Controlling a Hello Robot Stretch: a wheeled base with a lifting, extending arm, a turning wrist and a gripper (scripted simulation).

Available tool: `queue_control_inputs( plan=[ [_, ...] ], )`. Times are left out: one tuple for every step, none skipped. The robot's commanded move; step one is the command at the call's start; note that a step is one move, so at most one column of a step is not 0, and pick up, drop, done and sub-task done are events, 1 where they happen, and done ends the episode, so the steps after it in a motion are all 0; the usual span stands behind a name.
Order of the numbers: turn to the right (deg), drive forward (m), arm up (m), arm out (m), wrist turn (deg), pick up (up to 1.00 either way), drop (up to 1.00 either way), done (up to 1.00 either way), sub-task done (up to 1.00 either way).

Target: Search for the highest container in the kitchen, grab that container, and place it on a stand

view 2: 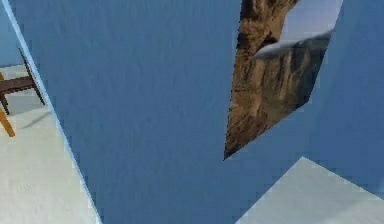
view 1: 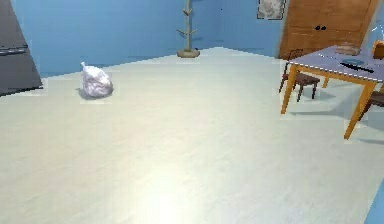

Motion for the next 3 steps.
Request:
queue_control_inputs(
  plan=[
    [0.0,0.05,0.00,0.00,0.0,0.00,0.00,0.00,0.00],
    [-24.0,0.00,0.00,0.00,0.0,0.00,0.00,0.00,0.00],
    [0.0,0.40,0.00,0.00,0.0,0.00,0.00,0.00,0.00]
  ],
)
